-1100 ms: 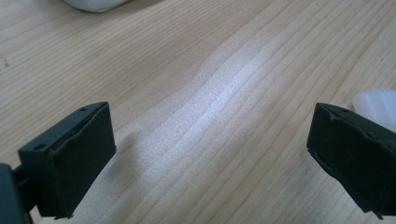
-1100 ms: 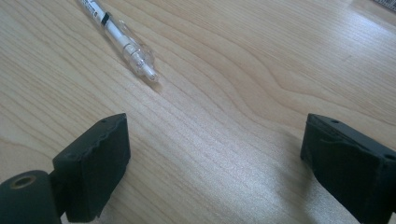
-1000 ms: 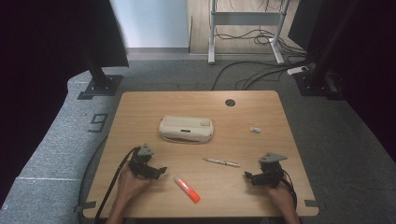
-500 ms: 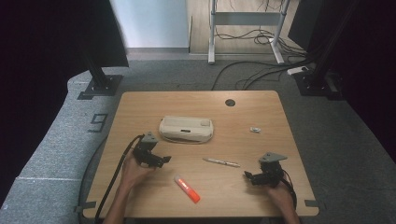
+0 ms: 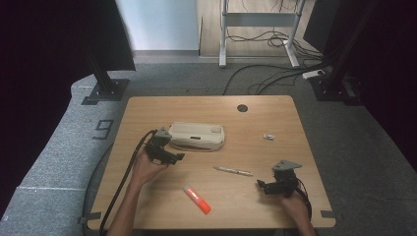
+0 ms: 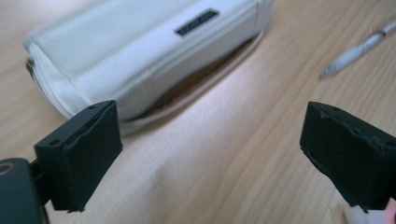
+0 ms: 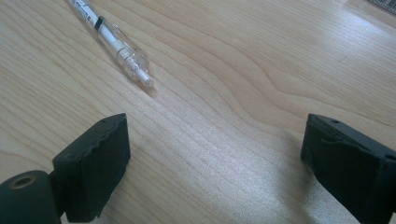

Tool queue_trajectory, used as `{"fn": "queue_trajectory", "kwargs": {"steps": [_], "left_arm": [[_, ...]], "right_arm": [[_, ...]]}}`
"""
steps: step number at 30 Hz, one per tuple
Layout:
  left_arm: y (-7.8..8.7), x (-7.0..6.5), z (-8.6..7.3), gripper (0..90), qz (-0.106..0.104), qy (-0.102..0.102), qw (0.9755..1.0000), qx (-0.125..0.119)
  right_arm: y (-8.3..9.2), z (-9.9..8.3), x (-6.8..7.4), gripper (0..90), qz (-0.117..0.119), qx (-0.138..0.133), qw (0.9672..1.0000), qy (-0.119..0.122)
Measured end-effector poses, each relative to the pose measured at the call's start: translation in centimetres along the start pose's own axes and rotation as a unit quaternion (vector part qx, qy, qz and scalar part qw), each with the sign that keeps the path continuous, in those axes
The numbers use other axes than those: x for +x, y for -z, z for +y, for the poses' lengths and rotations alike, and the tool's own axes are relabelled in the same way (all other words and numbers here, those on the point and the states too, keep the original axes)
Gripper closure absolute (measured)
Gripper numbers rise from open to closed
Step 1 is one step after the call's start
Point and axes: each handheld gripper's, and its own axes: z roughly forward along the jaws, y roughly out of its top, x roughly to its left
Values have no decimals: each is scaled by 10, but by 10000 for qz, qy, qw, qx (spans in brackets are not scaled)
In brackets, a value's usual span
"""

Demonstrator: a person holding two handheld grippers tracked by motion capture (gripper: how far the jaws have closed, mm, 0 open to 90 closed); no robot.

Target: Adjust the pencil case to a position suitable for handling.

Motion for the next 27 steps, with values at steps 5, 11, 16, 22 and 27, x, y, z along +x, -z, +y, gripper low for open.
{"fn": "queue_trajectory", "kwargs": {"steps": [5, 11, 16, 22, 27], "left_arm": [[-5, 7, 12, 67, 112, -12, 9999, 113], [-12, 13, 27, 75, 169, -37, 9997, 200], [-19, 18, 37, 84, 129, 7, 9997, 212], [-28, 27, 52, 94, 179, 61, 9995, 254], [-34, 34, 57, 98, 199, 158, 9993, 259]], "right_arm": [[0, 0, 0, 77, -7, -2, 10000, -1], [0, 0, 0, 76, -13, -7, 10000, -6], [0, 0, 0, 77, -13, -5, 10000, -10], [0, 0, 0, 77, -14, -6, 10000, -8], [0, 0, 0, 77, -13, -6, 10000, -9]]}}
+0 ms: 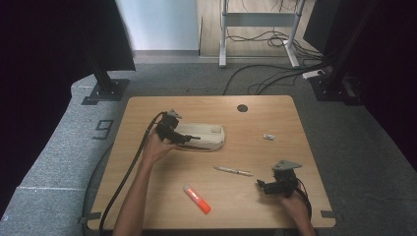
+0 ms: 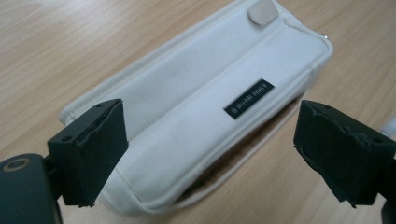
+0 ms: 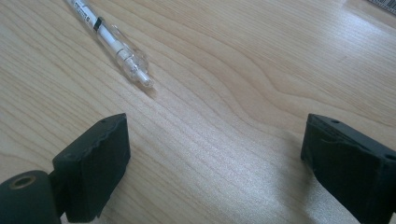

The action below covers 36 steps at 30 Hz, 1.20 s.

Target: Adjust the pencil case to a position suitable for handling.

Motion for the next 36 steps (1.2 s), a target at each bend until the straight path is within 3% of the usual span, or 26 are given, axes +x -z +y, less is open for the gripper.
{"fn": "queue_trajectory", "kwargs": {"steps": [4, 10, 13, 19, 26, 36], "left_arm": [[-10, 7, 3, 98, 96, -38, 9997, 239], [-21, 13, -1, 112, -134, 74, 9995, 278], [-29, 7, -5, 118, -329, -42, 9987, 381], [-39, 3, -9, 142, -399, -160, 9978, 508], [-32, 1, -21, 190, -467, -87, 9981, 388], [-19, -20, -42, 194, -290, -212, 9985, 413]], "right_arm": [[0, 0, 0, 77, 0, 0, 10000, 3], [0, 0, 0, 76, 0, -2, 10000, 5], [0, 0, 0, 77, 1, -1, 10000, 4], [0, 0, 0, 77, 1, 0, 10000, 2], [0, 0, 0, 77, 1, -1, 10000, 3], [0, 0, 0, 77, 1, -1, 10000, 1]]}}
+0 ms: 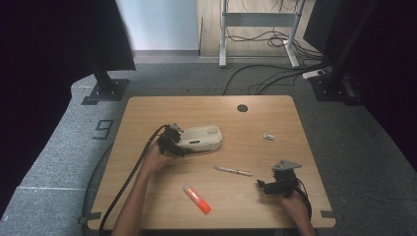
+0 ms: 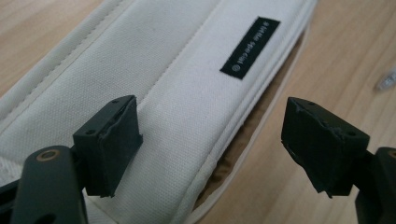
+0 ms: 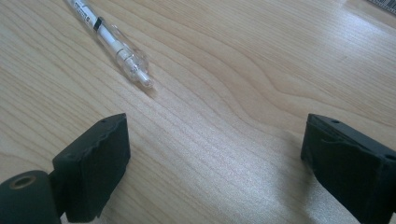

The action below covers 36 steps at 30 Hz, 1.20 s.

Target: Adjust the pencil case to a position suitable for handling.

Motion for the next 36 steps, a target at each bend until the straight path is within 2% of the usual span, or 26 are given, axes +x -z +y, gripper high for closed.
{"fn": "queue_trajectory", "kwargs": {"steps": [7, 12, 19, 21, 22, 23, 24, 26, 27, 28, 29, 30, 31, 36], "left_arm": [[11, -16, -20, 196, -63, 15, 9999, -83], [19, -22, -31, 229, -113, 18, 9999, -103], [29, -31, -52, 249, -143, 178, 9996, -185], [29, -32, -53, 271, -121, 161, 9996, -197], [30, -34, -55, 271, -81, 141, 9997, -206], [29, -36, -56, 296, 44, 85, 9998, -198], [29, -36, -56, 316, 44, 85, 9998, -198], [29, -40, -57, 336, 230, 7, 9996, -170], [27, -43, -57, 384, 432, -62, 9989, -140], [27, -43, -57, 407, 432, -62, 9989, -140], [27, -46, -57, 433, 593, -132, 9981, -115], [27, -46, -57, 471, 593, -132, 9981, -115], [27, -47, -57, 496, 720, -186, 9972, -82], [26, -48, -57, 573, 811, -236, 9964, -71]], "right_arm": [[0, 0, 0, 77, 1, 0, 10000, 1], [0, 0, 0, 77, 0, 0, 10000, 1], [0, 0, 0, 77, -1, 1, 10000, 0], [0, 0, 0, 77, -2, 0, 10000, 1], [0, 0, 0, 77, -2, 0, 10000, 1], [0, 0, 0, 77, -1, 1, 10000, -1], [0, 0, 0, 77, -1, 1, 10000, -1], [0, 0, 0, 77, -2, 1, 10000, 1], [0, 0, 0, 76, -12, 0, 10000, -7], [0, 0, 0, 76, -19, 2, 10000, -15], [0, 0, 0, 75, -24, 2, 10000, -18], [0, 0, 0, 75, -24, 2, 10000, -18], [0, 0, 0, 75, -30, 3, 10000, -20], [0, 0, 1, 75, -32, 2, 10000, -27]]}}
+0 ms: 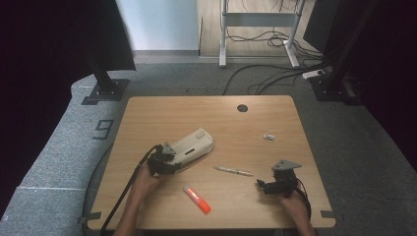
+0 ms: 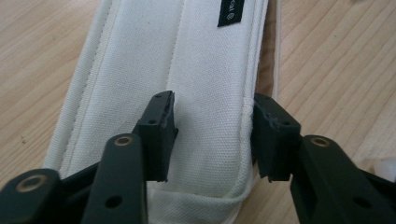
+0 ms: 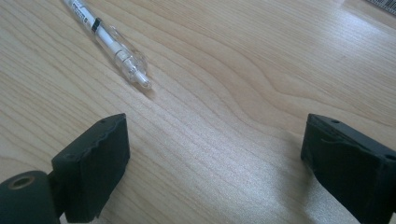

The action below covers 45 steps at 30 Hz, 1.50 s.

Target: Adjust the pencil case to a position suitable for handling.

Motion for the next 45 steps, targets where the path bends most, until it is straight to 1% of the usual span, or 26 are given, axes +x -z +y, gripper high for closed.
{"fn": "queue_trajectory", "kwargs": {"steps": [2, 3, 4, 5, 7, 9, 12, 14, 15, 18, 21, 24, 26, 28, 30, 31, 33, 37, 43, 45], "left_arm": [[1, 2, 0, 585, -56, 62, 10000, -16], [2, 4, 0, 596, -105, 134, 9999, -25], [2, 4, 0, 609, -121, 159, 9998, -44], [3, 5, 0, 642, -134, 174, 9997, -68], [6, 7, 1, 659, -195, 205, 9995, -131], [8, 10, 1, 681, -337, 311, 9987, -209], [10, 12, 1, 690, -407, 385, 9981, -268], [12, 13, 1, 701, -505, 464, 9970, -352], [15, 15, 2, 708, -596, 557, 9958, -418], [22, 18, 2, 731, -777, 708, 9929, -558], [28, 21, 3, 743, -860, 800, 9909, -659], [31, 23, 3, 749, -899, 871, 9895, -721], [33, 26, 3, 750, -961, 950, 9877, -781], [33, 29, 3, 751, -1047, 1050, 9855, -829], [33, 34, 1, 752, -1179, 1189, 9817, -902], [33, 35, 0, 752, -1233, 1227, 9803, -937], [33, 37, -1, 752, -1297, 1285, 9783, -981], [33, 36, -1, 751, -1331, 1281, 9776, -1005], [32, 35, -1, 749, -1322, 1224, 9787, -983], [32, 35, -1, 748, -1325, 1212, 9788, -982]], "right_arm": [[0, 0, 0, 75, 0, 0, 10000, -1], [0, 0, 0, 75, 0, -1, 10000, 0], [0, 0, 0, 75, 0, 0, 10000, 0], [0, 0, 0, 75, 0, -1, 10000, -1], [0, 0, 0, 75, 0, -1, 10000, 0], [0, 0, 0, 75, 1, 0, 10000, -2], [0, 0, 0, 75, 1, 0, 10000, -1], [0, 0, 0, 75, 3, -1, 10000, -1], [0, 0, 0, 75, 3, -1, 10000, 0], [0, 0, 0, 75, 4, -1, 10000, -4], [0, 0, 0, 75, 6, -1, 10000, -3], [0, 0, 0, 75, 5, -1, 10000, -3], [0, 0, 0, 75, 5, -1, 10000, -2], [0, 0, 0, 75, 6, -1, 10000, -2], [0, 0, 0, 75, 5, -1, 10000, -4], [0, 0, 0, 80, 1, -3, 10000, -8], [0, 0, 0, 85, -5, -7, 10000, -16], [1, 0, -1, 99, -23, -14, 10000, -33], [1, 0, -1, 113, -44, -27, 10000, -74], [2, 1, -1, 134, -52, 10, 9999, -99]]}}
